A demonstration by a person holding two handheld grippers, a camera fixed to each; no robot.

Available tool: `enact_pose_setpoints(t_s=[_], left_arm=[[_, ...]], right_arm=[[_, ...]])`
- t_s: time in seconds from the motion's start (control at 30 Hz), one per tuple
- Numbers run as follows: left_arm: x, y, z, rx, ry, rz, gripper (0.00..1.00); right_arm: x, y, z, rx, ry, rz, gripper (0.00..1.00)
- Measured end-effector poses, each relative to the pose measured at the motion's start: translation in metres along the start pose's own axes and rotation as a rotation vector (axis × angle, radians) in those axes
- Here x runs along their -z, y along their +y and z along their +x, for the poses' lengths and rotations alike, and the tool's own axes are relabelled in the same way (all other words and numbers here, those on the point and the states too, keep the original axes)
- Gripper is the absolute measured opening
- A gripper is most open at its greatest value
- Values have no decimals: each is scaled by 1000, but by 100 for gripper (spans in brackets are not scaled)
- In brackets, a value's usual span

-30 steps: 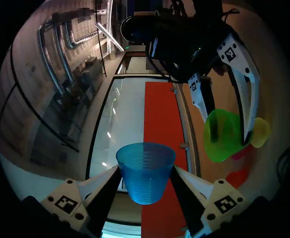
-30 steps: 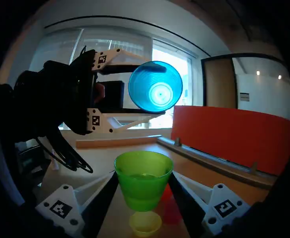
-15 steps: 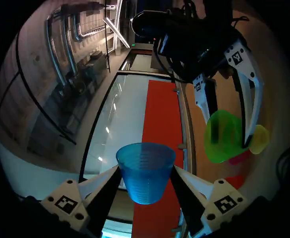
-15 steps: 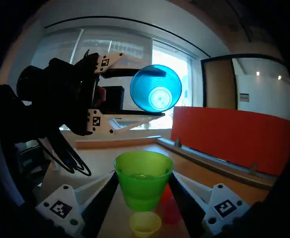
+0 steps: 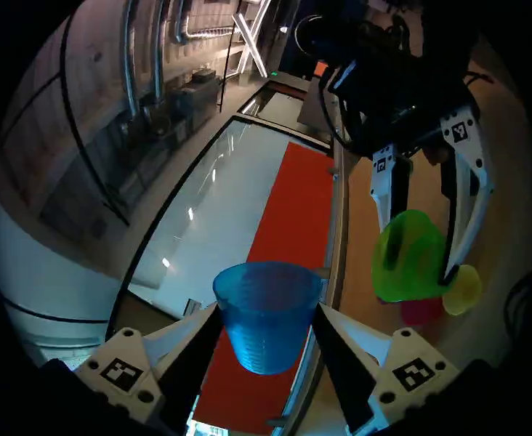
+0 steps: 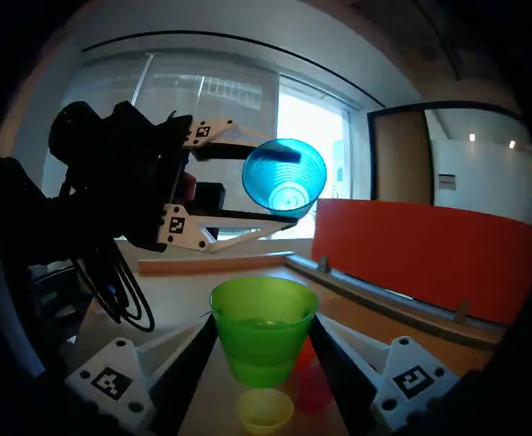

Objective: Pour water

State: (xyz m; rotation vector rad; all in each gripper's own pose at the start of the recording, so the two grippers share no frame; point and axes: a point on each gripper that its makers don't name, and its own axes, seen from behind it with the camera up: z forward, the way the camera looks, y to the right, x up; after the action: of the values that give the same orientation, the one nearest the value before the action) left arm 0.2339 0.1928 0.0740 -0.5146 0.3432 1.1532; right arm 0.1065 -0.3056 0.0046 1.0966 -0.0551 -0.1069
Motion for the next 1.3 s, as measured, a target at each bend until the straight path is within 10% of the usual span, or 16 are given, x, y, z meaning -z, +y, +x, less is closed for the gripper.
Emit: enact_pose_setpoints(t_s=[1.3], left_arm=[[3,-9,-15,642,-10,-16,82]], right_arm=[[7,5,6,0,14,-17,88]])
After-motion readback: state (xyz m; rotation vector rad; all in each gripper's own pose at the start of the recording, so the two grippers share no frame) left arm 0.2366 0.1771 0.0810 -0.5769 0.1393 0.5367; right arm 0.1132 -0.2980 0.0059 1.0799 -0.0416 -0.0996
